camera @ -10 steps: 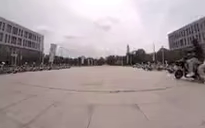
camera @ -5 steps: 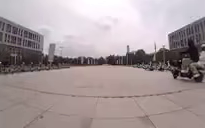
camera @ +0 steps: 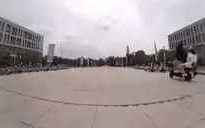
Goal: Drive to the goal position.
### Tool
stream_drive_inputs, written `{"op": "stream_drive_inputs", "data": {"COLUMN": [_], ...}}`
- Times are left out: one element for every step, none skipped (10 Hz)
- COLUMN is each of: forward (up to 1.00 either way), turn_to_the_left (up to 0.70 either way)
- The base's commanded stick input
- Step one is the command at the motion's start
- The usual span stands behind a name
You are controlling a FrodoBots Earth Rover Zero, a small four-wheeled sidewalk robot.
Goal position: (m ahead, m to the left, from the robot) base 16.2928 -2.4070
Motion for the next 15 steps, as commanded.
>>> {"op": "stream_drive_inputs", "data": {"forward": [0.7, 0.7, 0.7, 0.7, 0.7, 0.7, 0.7, 0.7, 0.7, 0.7, 0.7, 0.7, 0.7, 0.7, 0.7], "turn_to_the_left": [0.01, 0.01, 0.01, 0.01, 0.01, 0.01, 0.01, 0.01, 0.01, 0.01, 0.01, 0.01, 0.01, 0.01, 0.01]}}
